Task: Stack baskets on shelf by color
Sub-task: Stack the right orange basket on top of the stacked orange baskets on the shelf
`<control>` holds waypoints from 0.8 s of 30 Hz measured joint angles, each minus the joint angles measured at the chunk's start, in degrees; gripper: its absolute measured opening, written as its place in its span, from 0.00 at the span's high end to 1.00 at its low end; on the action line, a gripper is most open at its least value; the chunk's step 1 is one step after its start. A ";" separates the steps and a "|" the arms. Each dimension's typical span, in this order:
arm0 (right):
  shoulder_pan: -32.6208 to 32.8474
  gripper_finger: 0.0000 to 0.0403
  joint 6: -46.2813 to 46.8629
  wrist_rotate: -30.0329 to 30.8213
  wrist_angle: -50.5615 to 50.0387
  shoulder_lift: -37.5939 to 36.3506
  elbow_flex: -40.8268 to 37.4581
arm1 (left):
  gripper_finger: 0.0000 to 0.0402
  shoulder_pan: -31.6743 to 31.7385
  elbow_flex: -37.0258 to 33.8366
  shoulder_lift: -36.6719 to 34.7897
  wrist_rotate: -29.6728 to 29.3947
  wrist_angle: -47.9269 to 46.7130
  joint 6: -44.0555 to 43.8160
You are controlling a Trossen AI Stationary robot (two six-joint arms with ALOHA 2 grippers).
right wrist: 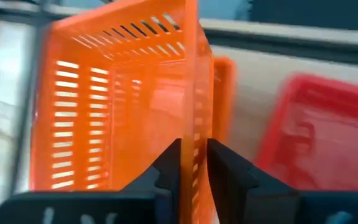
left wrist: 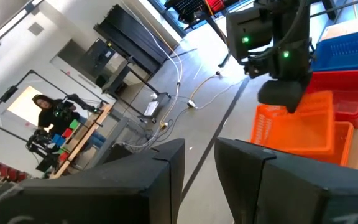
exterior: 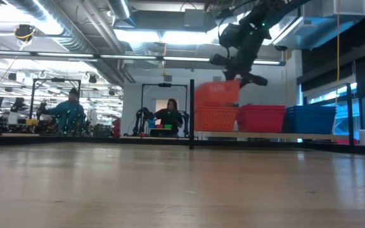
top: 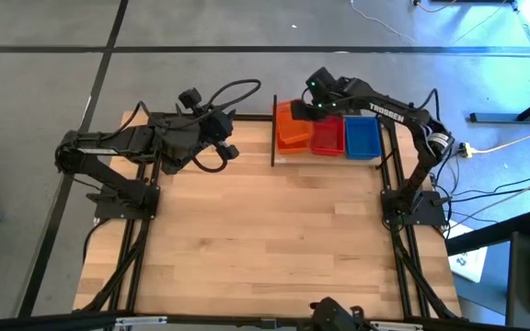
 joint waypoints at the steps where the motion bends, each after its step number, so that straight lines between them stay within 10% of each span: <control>1: 0.00 0.84 0.05 0.56 -1.65 -0.06 0.06 | 0.79 0.00 0.00 0.00 0.00 0.00 -0.01; 24: 0.57 0.84 2.10 -0.73 0.24 0.01 -0.18 | 0.79 0.02 0.00 0.00 -0.01 -0.02 -0.17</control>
